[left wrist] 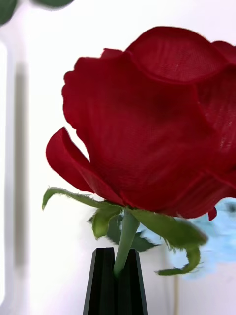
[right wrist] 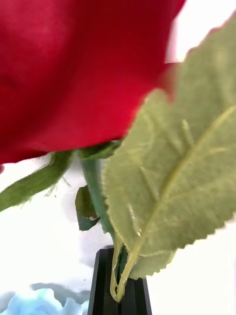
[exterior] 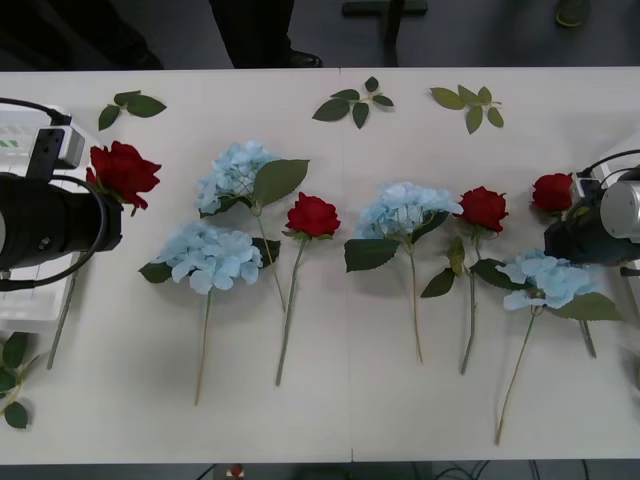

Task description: Place the red flowers into the right box and the blue flowers into the left box. If a person shows an open palm, hand one flower to the person first, then continue sorting.

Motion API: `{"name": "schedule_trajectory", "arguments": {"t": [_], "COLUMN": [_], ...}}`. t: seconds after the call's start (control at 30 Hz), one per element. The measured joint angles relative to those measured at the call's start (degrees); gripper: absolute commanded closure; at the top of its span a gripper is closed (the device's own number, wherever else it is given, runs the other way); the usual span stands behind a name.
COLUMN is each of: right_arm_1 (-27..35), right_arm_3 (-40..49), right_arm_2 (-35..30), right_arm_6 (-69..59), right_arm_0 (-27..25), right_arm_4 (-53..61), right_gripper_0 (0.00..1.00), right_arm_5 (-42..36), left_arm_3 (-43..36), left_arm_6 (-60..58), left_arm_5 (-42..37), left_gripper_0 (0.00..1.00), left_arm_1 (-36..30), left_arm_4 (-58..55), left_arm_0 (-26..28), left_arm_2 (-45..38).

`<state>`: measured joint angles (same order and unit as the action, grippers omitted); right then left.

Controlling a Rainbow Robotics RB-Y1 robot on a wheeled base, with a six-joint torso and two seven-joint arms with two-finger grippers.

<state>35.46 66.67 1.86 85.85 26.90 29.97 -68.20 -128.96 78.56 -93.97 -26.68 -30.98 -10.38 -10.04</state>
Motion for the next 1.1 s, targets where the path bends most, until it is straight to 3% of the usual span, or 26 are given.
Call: {"name": "schedule_trajectory", "arguments": {"t": [0.17, 0.47, 0.63, 0.87, 1.1], "right_arm_1": [0.15, 3.41, 7.87, 9.35, 9.48], "right_arm_3": [4.75, 17.69, 20.97, 22.73, 17.05], "right_arm_2": [-0.85, -7.34, -8.73, -10.50, -13.65], "right_arm_6": [0.00, 0.03, 1.02, 8.62, 8.68], "right_arm_0": [0.00, -0.01, -0.01, -0.01, 0.00], "right_arm_4": [0.00, -1.88, -2.32, -16.11, -18.38], "right_gripper_0": [1.00, 1.00, 1.00, 1.00, 1.00], "right_arm_5": [-5.59, -16.52, -17.42, -17.42, -17.24], "left_arm_3": [-2.64, -2.52, -1.47, -1.46, 2.17], "left_arm_6": [0.21, 8.71, 11.93, 18.51, 18.51], "left_arm_5": [5.84, 26.33, 32.86, 46.97, 56.26], "left_gripper_0": [1.00, 1.00, 1.00, 1.00, 1.00], "left_arm_1": [-0.01, -0.06, -0.12, -0.16, -0.09], "left_arm_4": [-10.48, -28.31, -39.17, -44.87, -46.92], "left_arm_0": [0.00, 1.17, 1.64, 1.64, -0.42], "left_arm_2": [-1.72, -0.18, 3.97, 13.95, 25.32]}}
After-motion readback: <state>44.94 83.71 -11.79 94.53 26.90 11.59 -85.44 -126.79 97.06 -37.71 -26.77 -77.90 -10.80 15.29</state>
